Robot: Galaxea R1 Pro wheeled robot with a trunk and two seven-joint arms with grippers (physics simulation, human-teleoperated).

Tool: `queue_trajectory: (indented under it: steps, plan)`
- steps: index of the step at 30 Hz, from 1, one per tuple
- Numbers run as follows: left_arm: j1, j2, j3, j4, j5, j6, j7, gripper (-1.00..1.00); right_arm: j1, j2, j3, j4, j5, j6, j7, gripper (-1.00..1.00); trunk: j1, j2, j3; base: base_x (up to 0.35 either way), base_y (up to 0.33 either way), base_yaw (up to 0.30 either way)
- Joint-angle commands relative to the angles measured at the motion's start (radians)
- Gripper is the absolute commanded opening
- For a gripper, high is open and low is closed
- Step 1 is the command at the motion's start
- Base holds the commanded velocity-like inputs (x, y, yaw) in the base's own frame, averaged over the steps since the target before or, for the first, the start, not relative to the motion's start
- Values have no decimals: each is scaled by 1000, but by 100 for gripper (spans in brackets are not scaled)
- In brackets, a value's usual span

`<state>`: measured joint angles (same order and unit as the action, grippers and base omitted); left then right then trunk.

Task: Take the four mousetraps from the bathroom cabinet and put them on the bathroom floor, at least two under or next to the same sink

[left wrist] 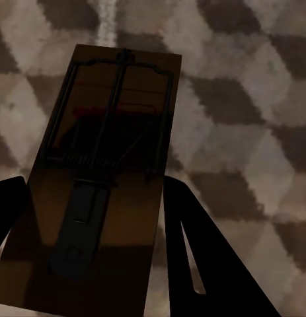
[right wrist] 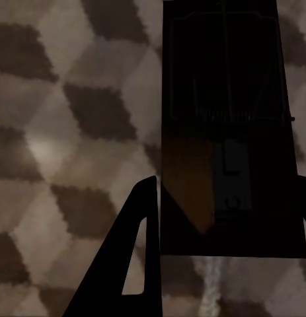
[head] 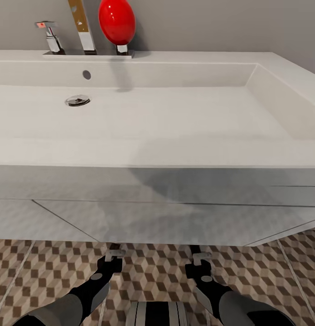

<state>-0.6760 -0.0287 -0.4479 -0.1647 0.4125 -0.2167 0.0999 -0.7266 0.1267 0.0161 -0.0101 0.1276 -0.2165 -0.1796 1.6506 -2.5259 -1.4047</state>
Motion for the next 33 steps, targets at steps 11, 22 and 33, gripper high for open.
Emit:
queue_trajectory:
  steps: [11, 22, 33]
  plan:
    - [-1, 0, -8, 2, 5, -20, 9, -100, -1, 1, 2, 1, 10, -1, -6, -100, 0, 0, -1, 0, 0, 0]
    - [-1, 0, -8, 6, 4, -22, 9, -100, -1, 1, 2, 1, 8, -16, -6, -100, 0, 0, -1, 0, 0, 0]
    - [-1, 0, -9, 7, 5, -64, 9, -100, -1, 1, 2, 1, 8, -20, -6, -100, 0, 0, -1, 0, 0, 0]
